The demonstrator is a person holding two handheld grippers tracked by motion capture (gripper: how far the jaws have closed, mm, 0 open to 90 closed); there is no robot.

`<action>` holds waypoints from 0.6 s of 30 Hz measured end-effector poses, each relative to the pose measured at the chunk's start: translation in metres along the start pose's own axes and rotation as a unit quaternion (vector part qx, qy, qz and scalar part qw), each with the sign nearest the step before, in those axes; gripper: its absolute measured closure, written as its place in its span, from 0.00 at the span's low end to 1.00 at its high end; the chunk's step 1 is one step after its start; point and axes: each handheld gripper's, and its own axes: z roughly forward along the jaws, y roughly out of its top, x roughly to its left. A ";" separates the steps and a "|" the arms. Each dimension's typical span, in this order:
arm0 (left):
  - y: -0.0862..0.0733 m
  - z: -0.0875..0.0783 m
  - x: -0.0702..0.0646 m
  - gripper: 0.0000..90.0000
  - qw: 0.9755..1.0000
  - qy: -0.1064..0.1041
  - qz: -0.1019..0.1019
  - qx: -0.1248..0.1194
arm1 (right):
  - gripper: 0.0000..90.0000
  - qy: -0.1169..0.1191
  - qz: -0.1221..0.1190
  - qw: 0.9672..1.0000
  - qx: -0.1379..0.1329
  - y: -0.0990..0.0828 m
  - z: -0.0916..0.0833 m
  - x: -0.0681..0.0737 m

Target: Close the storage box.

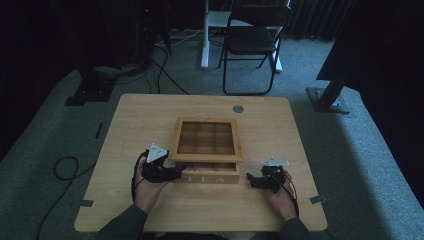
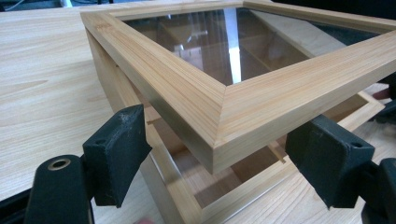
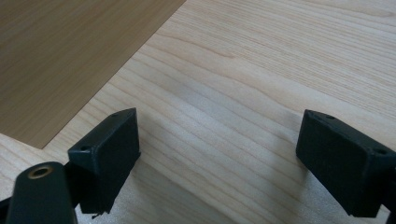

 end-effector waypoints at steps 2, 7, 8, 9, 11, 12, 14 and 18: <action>-0.004 0.002 0.000 0.24 1.000 -0.001 0.002 0.006 | 0.15 0.000 0.000 1.000 0.000 0.000 0.000 0.000; -0.009 0.004 -0.001 0.25 1.000 0.002 0.007 0.014 | 0.15 0.000 0.000 1.000 0.000 0.000 0.000 0.000; -0.009 0.004 -0.001 0.25 1.000 0.002 0.007 0.013 | 0.15 0.000 0.000 1.000 0.000 0.000 0.000 0.000; -0.010 0.004 -0.001 0.25 1.000 0.003 0.007 0.013 | 0.15 0.000 0.000 1.000 0.000 0.000 0.000 0.000; -0.010 0.004 -0.001 0.25 1.000 0.004 0.008 0.013 | 0.15 0.000 0.000 1.000 0.000 0.000 0.000 0.000; -0.011 0.004 -0.002 0.25 1.000 0.005 0.009 0.012 | 0.15 0.000 0.000 1.000 0.000 0.000 0.000 0.000; -0.011 0.004 -0.002 0.26 1.000 0.007 0.013 0.014 | 0.15 0.000 0.000 1.000 0.000 0.000 0.000 0.000; -0.013 0.004 -0.003 0.27 1.000 0.007 0.009 0.013 | 0.15 0.000 0.000 1.000 0.000 0.000 0.000 0.000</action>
